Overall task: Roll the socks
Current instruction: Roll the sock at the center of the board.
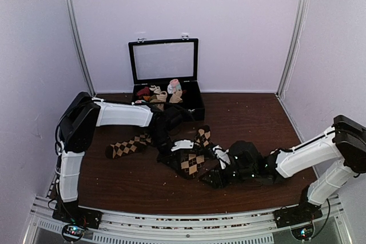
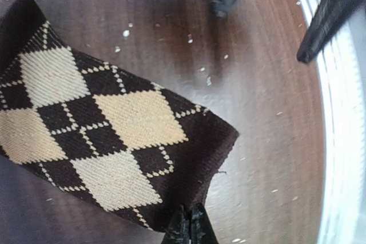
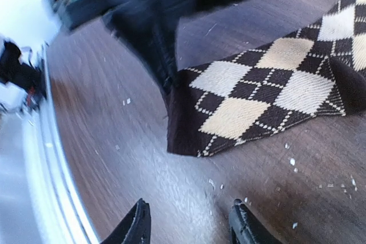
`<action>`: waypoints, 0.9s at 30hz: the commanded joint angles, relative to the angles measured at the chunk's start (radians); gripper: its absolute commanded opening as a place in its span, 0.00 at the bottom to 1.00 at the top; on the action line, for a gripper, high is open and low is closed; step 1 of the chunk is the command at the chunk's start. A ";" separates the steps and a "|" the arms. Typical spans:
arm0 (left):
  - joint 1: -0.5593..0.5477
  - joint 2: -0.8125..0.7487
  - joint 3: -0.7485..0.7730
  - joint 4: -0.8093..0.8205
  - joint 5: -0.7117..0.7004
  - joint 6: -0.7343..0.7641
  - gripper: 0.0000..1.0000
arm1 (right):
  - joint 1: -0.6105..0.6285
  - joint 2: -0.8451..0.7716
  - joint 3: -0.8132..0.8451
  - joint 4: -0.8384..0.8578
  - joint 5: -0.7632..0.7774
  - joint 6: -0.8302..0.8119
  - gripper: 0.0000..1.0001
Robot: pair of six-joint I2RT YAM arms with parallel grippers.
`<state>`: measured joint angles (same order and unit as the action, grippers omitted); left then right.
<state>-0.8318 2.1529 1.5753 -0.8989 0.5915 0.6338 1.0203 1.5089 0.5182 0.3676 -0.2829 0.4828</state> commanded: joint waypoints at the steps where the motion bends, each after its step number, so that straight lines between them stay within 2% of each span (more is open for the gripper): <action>1: -0.001 0.067 0.064 -0.155 0.131 -0.092 0.00 | 0.166 -0.028 -0.059 0.106 0.373 -0.370 0.47; 6: 0.003 0.133 0.123 -0.259 0.214 -0.100 0.00 | 0.294 0.052 0.004 0.134 0.501 -0.548 0.47; 10: 0.011 0.168 0.171 -0.304 0.247 -0.101 0.00 | 0.342 0.125 0.061 0.147 0.553 -0.631 0.47; 14: 0.016 0.169 0.189 -0.331 0.254 -0.082 0.00 | 0.384 0.198 0.102 0.150 0.679 -0.729 0.46; 22: 0.034 0.192 0.255 -0.438 0.264 -0.019 0.00 | 0.391 0.227 0.106 0.134 0.765 -0.888 0.45; 27: 0.034 0.221 0.275 -0.437 0.269 -0.025 0.00 | 0.391 0.258 0.117 0.161 0.783 -0.921 0.38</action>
<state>-0.8032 2.3295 1.8156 -1.2999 0.8318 0.5865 1.4086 1.7405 0.6193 0.4965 0.4458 -0.3824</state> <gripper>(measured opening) 0.008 0.406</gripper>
